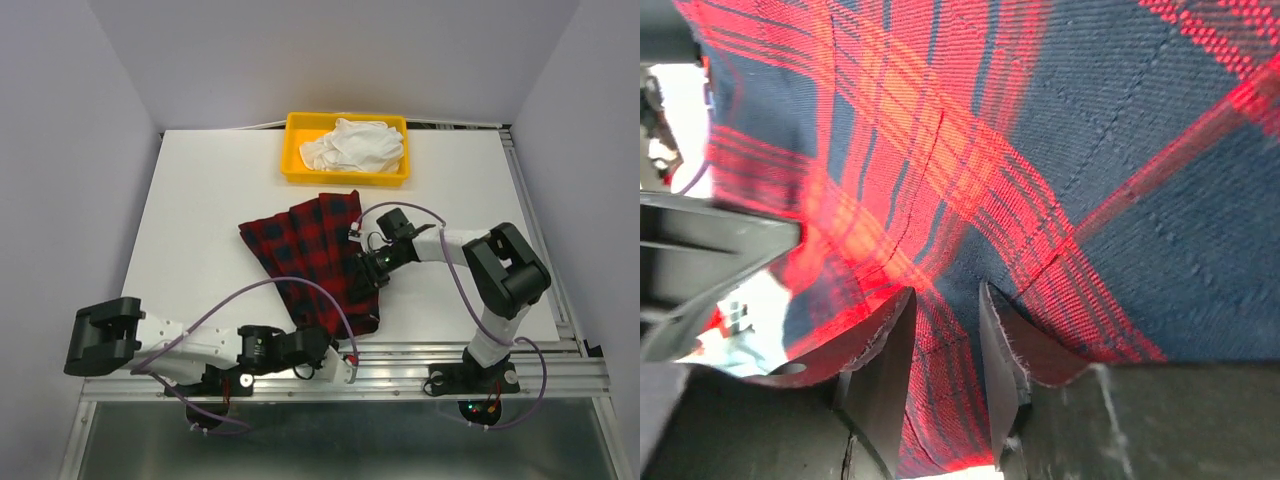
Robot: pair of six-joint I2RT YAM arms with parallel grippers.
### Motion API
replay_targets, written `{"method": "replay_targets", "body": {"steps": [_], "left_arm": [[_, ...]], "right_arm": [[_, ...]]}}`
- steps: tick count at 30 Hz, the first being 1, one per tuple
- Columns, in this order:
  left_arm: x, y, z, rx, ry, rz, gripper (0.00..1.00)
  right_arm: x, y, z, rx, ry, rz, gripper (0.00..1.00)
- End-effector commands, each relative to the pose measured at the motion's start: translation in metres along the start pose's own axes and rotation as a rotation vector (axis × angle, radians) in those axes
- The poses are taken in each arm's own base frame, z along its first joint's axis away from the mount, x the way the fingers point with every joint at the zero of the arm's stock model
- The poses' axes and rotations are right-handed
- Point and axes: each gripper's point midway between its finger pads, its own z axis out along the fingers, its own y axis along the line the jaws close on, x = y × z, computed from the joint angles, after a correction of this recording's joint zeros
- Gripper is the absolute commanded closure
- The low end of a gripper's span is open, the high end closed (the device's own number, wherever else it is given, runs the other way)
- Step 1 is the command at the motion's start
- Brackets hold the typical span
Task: Fold and stack the skirts
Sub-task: Fold the skirt
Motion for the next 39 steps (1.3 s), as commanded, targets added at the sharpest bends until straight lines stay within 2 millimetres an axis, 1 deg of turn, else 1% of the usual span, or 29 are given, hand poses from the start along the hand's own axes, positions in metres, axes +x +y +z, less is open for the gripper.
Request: {"method": "replay_targets", "body": {"steps": [1, 2, 3, 4, 5, 6, 8, 9, 10, 11, 12, 13, 14, 15, 17, 18, 20, 21, 23, 24, 26, 27, 29, 30, 32, 33, 34, 37, 39], "left_arm": [[-0.020, 0.029, -0.022, -0.039, -0.086, -0.133, 1.00], [-0.026, 0.032, -0.027, -0.040, -0.119, -0.136, 1.00], [-0.028, 0.030, -0.034, -0.013, -0.143, -0.117, 1.00], [-0.032, 0.031, -0.041, -0.007, -0.175, -0.112, 1.00], [-0.042, 0.038, -0.055, -0.022, -0.242, -0.115, 1.00], [-0.052, 0.037, -0.063, 0.003, -0.299, -0.104, 1.00], [-0.054, 0.036, -0.077, 0.024, -0.338, -0.099, 1.00], [-0.061, 0.035, -0.084, 0.042, -0.374, -0.103, 1.00], [-0.063, 0.029, -0.092, 0.082, -0.399, -0.092, 1.00], [-0.066, 0.025, -0.096, 0.107, -0.426, -0.082, 1.00], [-0.073, 0.019, -0.106, 0.142, -0.483, -0.065, 1.00], [-0.074, 0.015, -0.106, 0.161, -0.494, -0.062, 1.00], [-0.078, 0.016, -0.113, 0.154, -0.533, -0.043, 1.00], [-0.082, 0.011, -0.116, 0.179, -0.564, -0.025, 1.00], [-0.083, 0.007, -0.120, 0.202, -0.581, -0.009, 1.00], [-0.085, 0.009, -0.123, 0.203, -0.590, -0.017, 1.00], [-0.088, 0.010, -0.126, 0.213, -0.593, -0.048, 1.00], [-0.090, 0.014, -0.129, 0.206, -0.602, -0.065, 1.00], [-0.094, 0.021, -0.133, 0.189, -0.609, -0.108, 1.00], [-0.094, 0.024, -0.134, 0.188, -0.604, -0.139, 1.00], [-0.095, 0.035, -0.134, 0.170, -0.593, -0.191, 1.00], [-0.094, 0.043, -0.136, 0.158, -0.590, -0.223, 1.00], [-0.095, 0.052, -0.135, 0.146, -0.583, -0.265, 1.00], [-0.098, 0.061, -0.138, 0.132, -0.587, -0.296, 1.00], [-0.094, 0.074, -0.133, 0.113, -0.555, -0.335, 1.00], [-0.094, 0.079, -0.131, 0.108, -0.550, -0.351, 1.00], [-0.091, 0.092, -0.128, 0.084, -0.531, -0.380, 1.00], [-0.088, 0.114, -0.124, 0.057, -0.524, -0.413, 1.00], [-0.077, 0.128, -0.113, 0.055, -0.496, -0.452, 1.00]], "right_arm": [[0.002, -0.018, -0.012, 0.168, -0.025, -0.053, 0.61], [0.004, -0.012, -0.017, 0.165, -0.010, -0.054, 0.59], [-0.013, -0.001, -0.026, 0.156, -0.039, -0.112, 0.50], [-0.021, 0.004, -0.031, 0.159, -0.050, -0.135, 0.45], [-0.028, 0.009, -0.039, 0.163, -0.061, -0.140, 0.42], [-0.054, 0.015, -0.054, 0.169, -0.127, -0.166, 0.37], [-0.084, 0.023, -0.073, 0.179, -0.203, -0.224, 0.34], [-0.098, 0.026, -0.080, 0.198, -0.228, -0.268, 0.31], [-0.126, 0.034, -0.096, 0.223, -0.288, -0.327, 0.24], [-0.139, 0.031, -0.098, 0.242, -0.301, -0.348, 0.22], [-0.165, 0.030, -0.103, 0.267, -0.329, -0.375, 0.18], [-0.165, 0.029, -0.104, 0.274, -0.328, -0.390, 0.18], [-0.187, 0.037, -0.112, 0.279, -0.355, -0.430, 0.18], [-0.193, 0.024, -0.099, 0.269, -0.326, -0.420, 0.18], [-0.207, 0.016, -0.092, 0.262, -0.326, -0.430, 0.18], [-0.216, 0.004, -0.084, 0.270, -0.320, -0.425, 0.17], [-0.225, -0.008, -0.073, 0.268, -0.320, -0.430, 0.17], [-0.226, -0.019, -0.062, 0.253, -0.304, -0.421, 0.16], [-0.225, -0.023, -0.048, 0.228, -0.293, -0.414, 0.17], [-0.220, -0.021, -0.036, 0.205, -0.269, -0.411, 0.18], [-0.199, -0.026, -0.015, 0.170, -0.201, -0.392, 0.22], [-0.178, -0.026, 0.001, 0.150, -0.151, -0.385, 0.24], [-0.161, -0.026, 0.013, 0.142, -0.117, -0.376, 0.27], [-0.150, -0.021, 0.020, 0.118, -0.098, -0.362, 0.31], [-0.131, -0.022, 0.030, 0.096, -0.072, -0.346, 0.35], [-0.126, -0.022, 0.032, 0.087, -0.067, -0.329, 0.37], [-0.119, -0.020, 0.037, 0.074, -0.054, -0.328, 0.39], [-0.115, -0.015, 0.038, 0.042, -0.049, -0.318, 0.43], [-0.114, -0.013, 0.038, 0.035, -0.052, -0.316, 0.44]]}}
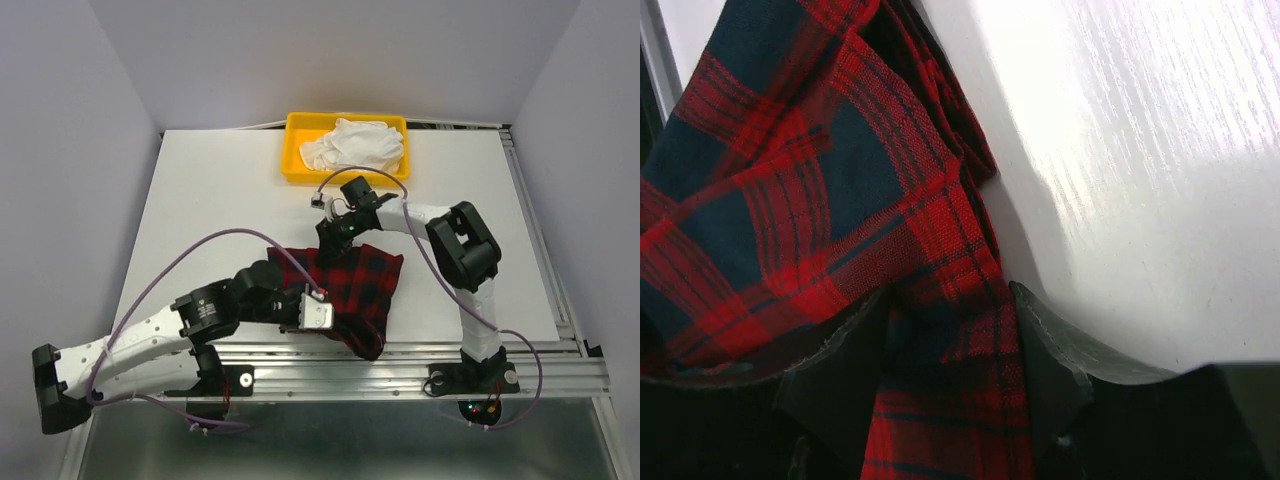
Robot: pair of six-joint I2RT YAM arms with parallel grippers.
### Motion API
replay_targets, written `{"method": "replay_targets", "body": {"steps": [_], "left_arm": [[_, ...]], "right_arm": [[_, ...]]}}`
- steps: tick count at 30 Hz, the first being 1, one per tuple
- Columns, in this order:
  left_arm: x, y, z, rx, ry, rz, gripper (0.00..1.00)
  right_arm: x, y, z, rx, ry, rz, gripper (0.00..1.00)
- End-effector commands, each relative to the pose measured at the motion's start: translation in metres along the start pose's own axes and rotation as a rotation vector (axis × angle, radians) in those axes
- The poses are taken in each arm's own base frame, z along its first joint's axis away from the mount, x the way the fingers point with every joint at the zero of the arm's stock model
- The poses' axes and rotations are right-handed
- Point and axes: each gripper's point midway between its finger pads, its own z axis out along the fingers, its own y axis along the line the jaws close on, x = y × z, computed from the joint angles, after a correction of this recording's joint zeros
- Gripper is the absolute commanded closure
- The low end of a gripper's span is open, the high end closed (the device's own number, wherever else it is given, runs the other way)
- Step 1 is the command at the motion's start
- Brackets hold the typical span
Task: Fold and stack the skirts
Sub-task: Fold the skirt
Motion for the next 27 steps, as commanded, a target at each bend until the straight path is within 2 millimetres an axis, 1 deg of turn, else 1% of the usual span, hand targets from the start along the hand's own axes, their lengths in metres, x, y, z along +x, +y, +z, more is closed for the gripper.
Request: {"method": "replay_targets", "body": {"steps": [1, 2, 3, 4, 5, 6, 7, 8, 9, 10, 12, 13, 14, 16, 17, 19, 20, 21, 22, 23, 25, 26, 27], "left_arm": [[-0.036, 0.050, 0.001, -0.080, -0.107, -0.040, 1.00], [-0.037, 0.055, 0.001, -0.068, -0.119, -0.057, 1.00], [-0.032, 0.069, -0.001, -0.097, -0.110, -0.082, 1.00], [-0.033, 0.079, 0.002, -0.102, -0.108, -0.092, 1.00], [-0.034, 0.084, 0.002, -0.101, -0.117, -0.101, 1.00], [-0.034, 0.098, 0.000, -0.132, -0.121, -0.111, 1.00], [-0.028, 0.105, 0.004, -0.136, -0.106, -0.135, 1.00], [-0.026, 0.112, 0.004, -0.146, -0.101, -0.152, 1.00], [-0.027, 0.118, 0.003, -0.147, -0.110, -0.162, 1.00], [-0.018, 0.131, 0.003, -0.172, -0.095, -0.191, 1.00], [-0.015, 0.144, 0.002, -0.196, -0.097, -0.215, 1.00], [-0.015, 0.152, 0.001, -0.215, -0.103, -0.220, 1.00], [-0.009, 0.161, 0.002, -0.238, -0.094, -0.242, 1.00], [-0.006, 0.174, 0.002, -0.274, -0.096, -0.260, 1.00], [-0.002, 0.184, 0.003, -0.304, -0.100, -0.276, 1.00], [0.004, 0.190, 0.006, -0.327, -0.096, -0.295, 1.00], [0.005, 0.197, 0.009, -0.344, -0.110, -0.276, 1.00], [0.010, 0.198, 0.013, -0.346, -0.100, -0.276, 1.00], [0.011, 0.202, 0.015, -0.358, -0.107, -0.266, 1.00], [0.021, 0.203, 0.021, -0.359, -0.087, -0.280, 1.00], [0.035, 0.210, 0.027, -0.386, -0.055, -0.293, 1.00], [0.046, 0.211, 0.033, -0.383, -0.030, -0.307, 1.00], [0.052, 0.213, 0.035, -0.398, -0.017, -0.307, 1.00]], "right_arm": [[0.013, 0.002, -0.001, -0.011, 0.016, 0.032, 0.44], [0.012, 0.003, -0.001, -0.014, 0.014, 0.030, 0.45], [0.013, 0.003, -0.001, -0.016, 0.015, 0.031, 0.45], [0.013, 0.004, -0.001, -0.017, 0.014, 0.028, 0.45], [0.014, 0.007, 0.001, -0.025, 0.021, 0.023, 0.45], [0.015, 0.008, 0.001, -0.030, 0.022, 0.018, 0.46], [0.016, 0.008, 0.001, -0.029, 0.024, 0.020, 0.46], [0.017, 0.008, 0.002, -0.029, 0.022, 0.018, 0.46], [0.019, 0.008, 0.002, -0.034, 0.025, 0.018, 0.46], [0.022, 0.008, 0.003, -0.036, 0.030, 0.022, 0.46], [0.025, 0.010, 0.003, -0.049, 0.031, 0.024, 0.46], [0.028, 0.014, 0.006, -0.059, 0.040, 0.024, 0.47], [0.028, 0.014, 0.006, -0.061, 0.036, 0.021, 0.46], [0.028, 0.015, 0.007, -0.070, 0.034, 0.020, 0.47], [0.030, 0.015, 0.007, -0.072, 0.037, 0.024, 0.47], [0.030, 0.015, 0.008, -0.074, 0.038, 0.019, 0.47], [0.030, 0.014, 0.008, -0.076, 0.037, 0.017, 0.47], [0.031, 0.014, 0.009, -0.081, 0.040, 0.021, 0.47], [0.031, 0.015, 0.009, -0.082, 0.039, 0.019, 0.48], [0.031, 0.015, 0.010, -0.087, 0.039, 0.016, 0.47], [0.033, 0.015, 0.011, -0.095, 0.042, 0.019, 0.48], [0.033, 0.015, 0.011, -0.097, 0.043, 0.017, 0.48], [0.034, 0.015, 0.012, -0.097, 0.043, 0.016, 0.48]]}}
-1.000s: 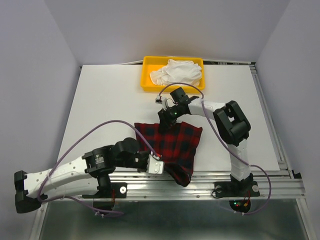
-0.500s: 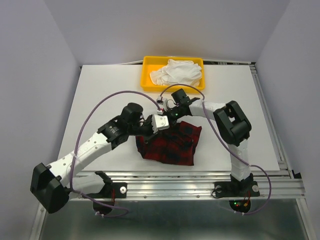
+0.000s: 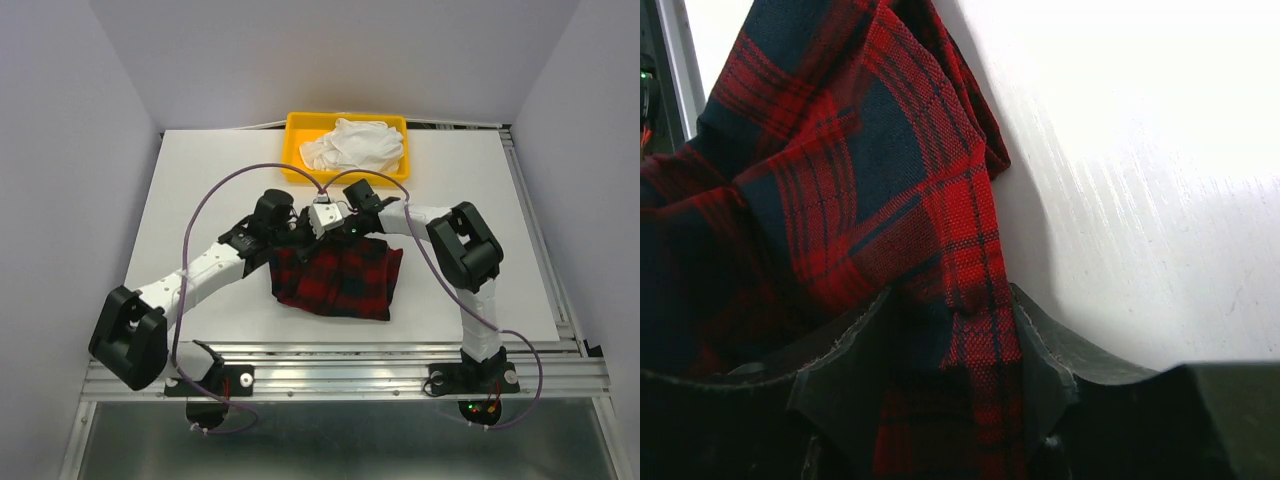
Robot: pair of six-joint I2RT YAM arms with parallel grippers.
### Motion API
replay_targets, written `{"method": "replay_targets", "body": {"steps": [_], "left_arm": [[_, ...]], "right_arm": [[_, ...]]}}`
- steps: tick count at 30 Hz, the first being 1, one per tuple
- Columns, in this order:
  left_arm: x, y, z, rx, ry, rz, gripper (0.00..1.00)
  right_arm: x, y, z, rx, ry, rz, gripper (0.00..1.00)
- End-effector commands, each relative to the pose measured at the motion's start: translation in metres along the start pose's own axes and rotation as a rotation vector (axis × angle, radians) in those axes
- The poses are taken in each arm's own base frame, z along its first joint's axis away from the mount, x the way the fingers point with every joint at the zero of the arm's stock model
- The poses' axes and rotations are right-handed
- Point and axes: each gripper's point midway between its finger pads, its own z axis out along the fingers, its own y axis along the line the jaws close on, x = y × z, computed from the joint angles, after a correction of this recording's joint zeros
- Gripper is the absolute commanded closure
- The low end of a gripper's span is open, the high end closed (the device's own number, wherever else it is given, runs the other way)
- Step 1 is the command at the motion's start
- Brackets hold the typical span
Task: Fold and stack the skirts
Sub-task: Fold the skirt
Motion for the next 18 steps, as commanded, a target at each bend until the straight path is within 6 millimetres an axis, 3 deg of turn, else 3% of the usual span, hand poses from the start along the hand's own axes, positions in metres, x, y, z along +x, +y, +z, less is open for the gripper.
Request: {"method": "replay_targets", "body": {"steps": [1, 5, 9, 11, 14, 18], "left_arm": [[-0.009, 0.033, 0.014, -0.118, -0.061, 0.051, 1.00], [0.013, 0.032, 0.026, -0.096, -0.024, 0.045, 1.00], [0.027, 0.030, 0.022, -0.097, 0.015, 0.013, 1.00], [0.032, 0.025, 0.017, -0.089, 0.025, 0.013, 1.00], [0.033, 0.012, 0.008, -0.048, 0.013, 0.044, 1.00], [0.033, -0.001, -0.001, -0.007, 0.002, 0.056, 1.00]], "right_arm": [[0.028, 0.001, 0.009, -0.010, 0.067, 0.035, 0.48], [0.021, -0.003, 0.007, 0.016, 0.063, 0.021, 0.48], [0.009, -0.012, 0.003, 0.082, 0.062, 0.032, 0.48], [0.002, -0.013, 0.001, 0.108, 0.055, 0.036, 0.38], [-0.029, -0.022, -0.016, 0.182, -0.010, 0.036, 0.25], [-0.069, -0.038, -0.048, 0.222, -0.122, 0.107, 0.23]]}}
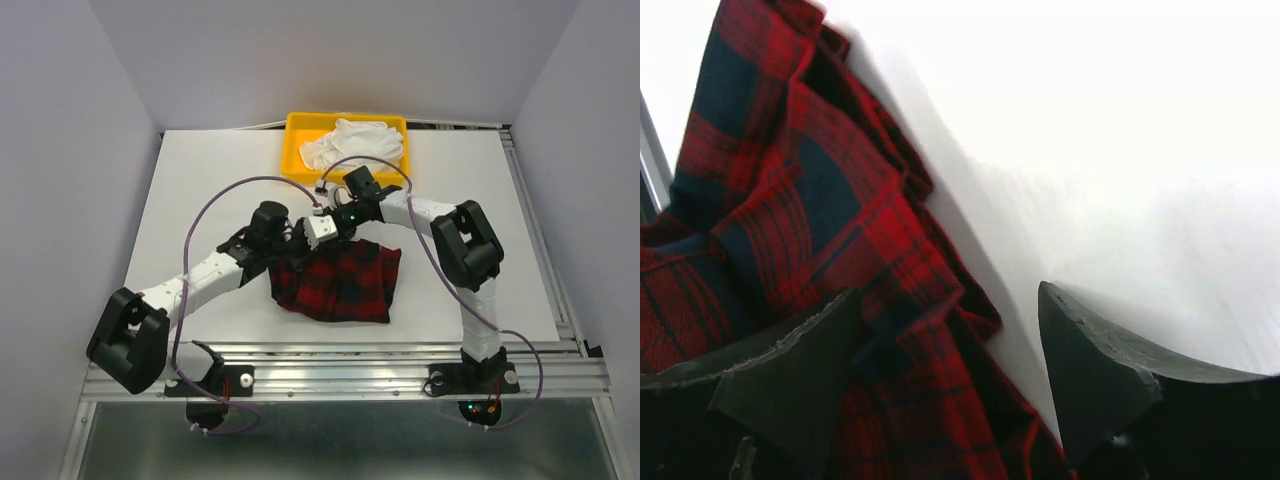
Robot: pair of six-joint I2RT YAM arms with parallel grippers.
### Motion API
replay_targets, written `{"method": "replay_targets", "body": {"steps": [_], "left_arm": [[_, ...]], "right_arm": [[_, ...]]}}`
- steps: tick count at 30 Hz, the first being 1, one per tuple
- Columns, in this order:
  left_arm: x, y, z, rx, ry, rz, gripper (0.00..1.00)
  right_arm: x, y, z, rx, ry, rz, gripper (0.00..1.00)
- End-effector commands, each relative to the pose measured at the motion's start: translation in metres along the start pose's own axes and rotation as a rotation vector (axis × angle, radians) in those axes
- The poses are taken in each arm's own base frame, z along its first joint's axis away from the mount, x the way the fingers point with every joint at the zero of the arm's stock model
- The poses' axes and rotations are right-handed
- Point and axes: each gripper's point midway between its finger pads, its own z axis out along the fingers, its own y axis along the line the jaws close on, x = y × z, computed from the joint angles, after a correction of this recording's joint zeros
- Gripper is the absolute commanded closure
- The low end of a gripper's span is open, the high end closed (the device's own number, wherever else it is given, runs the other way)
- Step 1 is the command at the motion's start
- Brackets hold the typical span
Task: Fold and stack the skirts
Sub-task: Fold the skirt
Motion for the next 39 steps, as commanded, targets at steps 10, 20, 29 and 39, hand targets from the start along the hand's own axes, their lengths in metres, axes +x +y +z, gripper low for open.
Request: {"method": "replay_targets", "body": {"steps": [10, 20, 29, 39], "left_arm": [[0.004, 0.029, -0.013, -0.092, 0.049, -0.134, 1.00], [0.064, 0.080, 0.031, -0.154, 0.228, -0.390, 1.00], [0.120, 0.086, 0.037, -0.163, 0.392, -0.553, 1.00], [0.127, 0.098, 0.042, -0.129, 0.399, -0.605, 0.83]], "right_arm": [[0.010, -0.044, -0.013, 0.047, 0.016, 0.244, 0.76], [0.066, -0.059, 0.008, 0.096, 0.142, 0.266, 0.95], [-0.013, -0.136, -0.097, 0.518, -0.087, 0.256, 0.66], [-0.074, -0.016, -0.178, 0.289, -0.362, 0.146, 0.49]]}}
